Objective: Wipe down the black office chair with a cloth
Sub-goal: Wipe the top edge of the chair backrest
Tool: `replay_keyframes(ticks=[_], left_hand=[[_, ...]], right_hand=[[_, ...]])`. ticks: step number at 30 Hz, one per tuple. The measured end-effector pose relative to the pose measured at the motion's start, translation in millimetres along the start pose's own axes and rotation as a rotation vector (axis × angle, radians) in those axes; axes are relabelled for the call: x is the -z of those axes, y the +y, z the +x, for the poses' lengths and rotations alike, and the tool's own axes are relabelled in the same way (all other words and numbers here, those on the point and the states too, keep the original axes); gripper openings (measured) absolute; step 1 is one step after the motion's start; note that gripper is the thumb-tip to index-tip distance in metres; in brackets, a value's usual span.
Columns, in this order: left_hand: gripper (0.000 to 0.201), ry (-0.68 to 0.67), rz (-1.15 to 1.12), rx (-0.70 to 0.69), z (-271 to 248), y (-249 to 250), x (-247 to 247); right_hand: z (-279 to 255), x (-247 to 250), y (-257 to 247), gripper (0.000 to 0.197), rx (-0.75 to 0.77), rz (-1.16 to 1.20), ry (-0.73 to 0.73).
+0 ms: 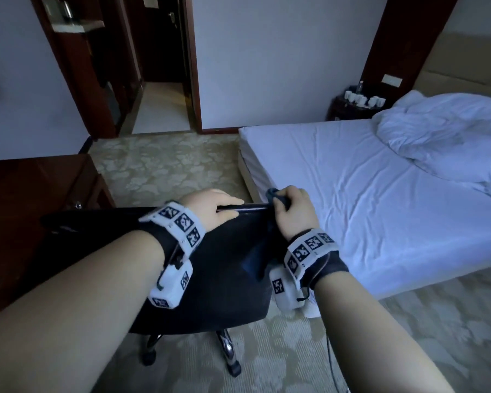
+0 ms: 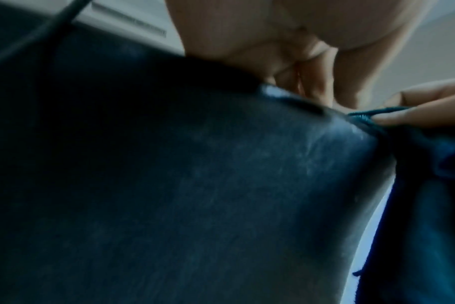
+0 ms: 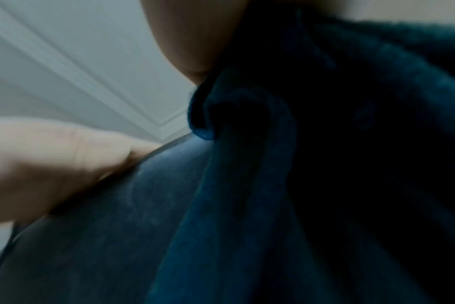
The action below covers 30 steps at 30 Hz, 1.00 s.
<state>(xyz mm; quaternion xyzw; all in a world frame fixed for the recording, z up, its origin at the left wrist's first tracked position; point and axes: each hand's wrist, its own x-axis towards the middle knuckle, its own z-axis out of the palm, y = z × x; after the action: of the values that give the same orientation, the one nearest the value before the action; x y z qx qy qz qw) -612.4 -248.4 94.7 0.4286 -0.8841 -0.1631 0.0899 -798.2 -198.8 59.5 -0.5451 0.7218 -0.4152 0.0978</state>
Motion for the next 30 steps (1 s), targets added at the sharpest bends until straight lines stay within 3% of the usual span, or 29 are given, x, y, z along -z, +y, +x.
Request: replay_keyframes(ticks=[4,9,13,15,20,25,28,30], left_hand=[[0.032,0.046,-0.022,-0.012,-0.4,-9.6,-10.4],[0.031,0.060,-0.044,-0.034,-2.5,-10.1,-9.9],[0.032,0.046,-0.037,-0.029,-5.4,-11.9,-5.3],[0.031,0.042,-0.047,-0.019,-6.8,-15.4,-3.7],[0.027,0.047,-0.093,0.012,-15.6,-26.6,0.6],[0.029,0.046,-0.159,0.008,-23.0,-37.6,7.2],[0.031,0.041,-0.168,0.009,-27.2,-39.7,9.8],[0.033,0.060,-0.187,0.000,-28.4,-39.1,9.9]], right_hand=[[21.7,3.6,24.3,0.010,-0.193,0.103,0.049],[24.6,1.3,42.6,0.009,-0.271,0.170,0.135],[27.1,12.5,58.0,0.017,-0.343,0.080,0.068],[18.2,17.0,62.8,0.017,-0.286,0.046,0.075],[-22.2,-0.2,40.6,0.010,0.056,0.218,0.226],[-31.3,-31.0,35.8,0.006,-0.037,0.455,0.263],[-29.8,-32.9,32.5,0.028,-0.169,0.563,0.289],[-28.9,-31.9,31.0,0.031,-0.169,0.560,0.287]])
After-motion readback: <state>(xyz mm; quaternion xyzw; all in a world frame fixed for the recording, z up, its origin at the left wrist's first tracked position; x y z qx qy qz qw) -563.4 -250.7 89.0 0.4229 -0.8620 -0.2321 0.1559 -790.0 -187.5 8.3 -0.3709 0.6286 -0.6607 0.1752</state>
